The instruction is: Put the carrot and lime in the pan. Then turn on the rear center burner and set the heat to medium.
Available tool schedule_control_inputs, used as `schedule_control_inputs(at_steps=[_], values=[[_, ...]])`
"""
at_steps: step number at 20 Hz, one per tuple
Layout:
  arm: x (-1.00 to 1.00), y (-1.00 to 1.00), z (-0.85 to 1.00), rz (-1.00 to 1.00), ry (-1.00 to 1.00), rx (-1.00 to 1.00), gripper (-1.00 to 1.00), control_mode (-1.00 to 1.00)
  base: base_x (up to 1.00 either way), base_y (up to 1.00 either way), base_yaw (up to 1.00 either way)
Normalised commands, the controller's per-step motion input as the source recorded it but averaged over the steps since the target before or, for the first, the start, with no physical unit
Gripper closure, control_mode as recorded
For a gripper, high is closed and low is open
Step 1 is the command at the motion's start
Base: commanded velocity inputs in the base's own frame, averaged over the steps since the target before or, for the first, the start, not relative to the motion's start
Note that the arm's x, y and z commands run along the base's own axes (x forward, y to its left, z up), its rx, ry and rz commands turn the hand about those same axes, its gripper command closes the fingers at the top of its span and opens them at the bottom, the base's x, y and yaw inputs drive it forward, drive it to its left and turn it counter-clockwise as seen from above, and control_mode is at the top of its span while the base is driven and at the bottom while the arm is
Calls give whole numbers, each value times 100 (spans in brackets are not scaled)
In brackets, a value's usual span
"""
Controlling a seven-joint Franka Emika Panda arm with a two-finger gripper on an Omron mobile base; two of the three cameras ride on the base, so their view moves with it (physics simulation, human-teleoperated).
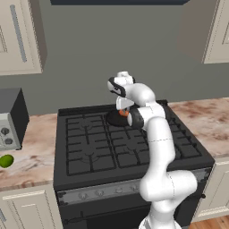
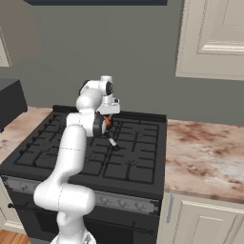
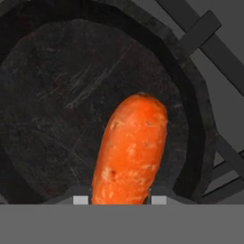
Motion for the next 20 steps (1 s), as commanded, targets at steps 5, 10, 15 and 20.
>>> schedule_control_inputs(at_steps=[5,10,15,20], values=[[0,0,0,0,0,0,-100,-100,0,0,0],[0,0,0,0,0,0,-100,-100,0,0,0],[0,0,0,0,0,0,-100,-100,0,0,0],[-31,0,42,1,-6,0,-100,-100,0,0,0]])
